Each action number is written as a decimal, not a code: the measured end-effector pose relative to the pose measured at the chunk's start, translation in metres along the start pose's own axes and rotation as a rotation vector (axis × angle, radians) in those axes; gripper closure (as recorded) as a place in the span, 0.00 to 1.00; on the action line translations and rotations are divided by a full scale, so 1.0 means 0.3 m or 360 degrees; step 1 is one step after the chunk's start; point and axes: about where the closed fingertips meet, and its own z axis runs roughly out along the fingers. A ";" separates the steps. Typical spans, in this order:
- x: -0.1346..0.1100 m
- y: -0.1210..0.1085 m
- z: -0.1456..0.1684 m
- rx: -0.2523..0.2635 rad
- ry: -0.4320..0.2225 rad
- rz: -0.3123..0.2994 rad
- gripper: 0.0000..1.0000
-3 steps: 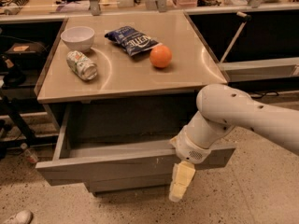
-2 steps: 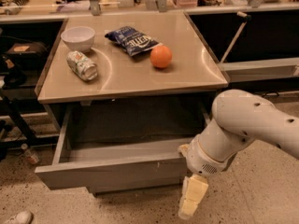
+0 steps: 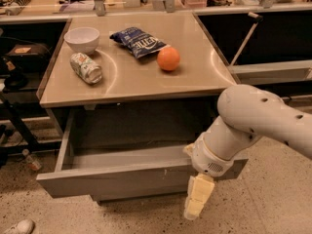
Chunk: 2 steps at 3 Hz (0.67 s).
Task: Open top drawer
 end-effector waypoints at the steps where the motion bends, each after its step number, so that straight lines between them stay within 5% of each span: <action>1: -0.039 -0.054 -0.047 0.0038 0.0019 -0.0037 0.00; 2: -0.043 -0.090 0.019 -0.0032 0.0069 -0.0057 0.00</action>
Offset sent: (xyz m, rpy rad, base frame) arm 0.0389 0.0205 -0.0340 -0.0543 0.0682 0.0900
